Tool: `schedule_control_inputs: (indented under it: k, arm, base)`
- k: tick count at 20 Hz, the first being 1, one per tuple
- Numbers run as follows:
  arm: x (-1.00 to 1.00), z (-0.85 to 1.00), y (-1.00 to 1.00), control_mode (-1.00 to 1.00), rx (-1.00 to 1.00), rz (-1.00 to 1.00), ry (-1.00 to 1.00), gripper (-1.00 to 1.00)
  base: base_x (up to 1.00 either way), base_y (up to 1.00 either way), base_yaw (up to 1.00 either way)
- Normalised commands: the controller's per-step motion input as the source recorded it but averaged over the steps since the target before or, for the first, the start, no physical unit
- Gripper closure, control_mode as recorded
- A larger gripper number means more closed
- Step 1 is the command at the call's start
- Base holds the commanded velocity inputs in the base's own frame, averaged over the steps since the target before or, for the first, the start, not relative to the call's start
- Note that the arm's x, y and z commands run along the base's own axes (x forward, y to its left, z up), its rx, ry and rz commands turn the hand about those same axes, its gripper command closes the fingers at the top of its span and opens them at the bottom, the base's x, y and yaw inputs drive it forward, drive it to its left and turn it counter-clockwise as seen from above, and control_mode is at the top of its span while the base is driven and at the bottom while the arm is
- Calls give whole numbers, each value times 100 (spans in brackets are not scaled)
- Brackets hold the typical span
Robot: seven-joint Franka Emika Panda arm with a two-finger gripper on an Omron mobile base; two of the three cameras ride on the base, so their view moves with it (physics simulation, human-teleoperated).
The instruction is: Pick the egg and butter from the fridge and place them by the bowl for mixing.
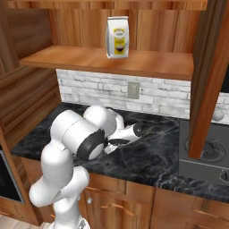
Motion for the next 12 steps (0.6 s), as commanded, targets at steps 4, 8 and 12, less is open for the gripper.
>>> schedule_control_inputs:
  k: [4,8,12]
  arm:
    - [-12,-3,22,-100,1,0,0,-100]
    - [-40,35,10,-100,-4,0,0,-100]
    - [-41,41,12,-100,-5,2,1,-100]
  base:
    - [0,0,0]
    - [0,0,0]
    - [0,0,0]
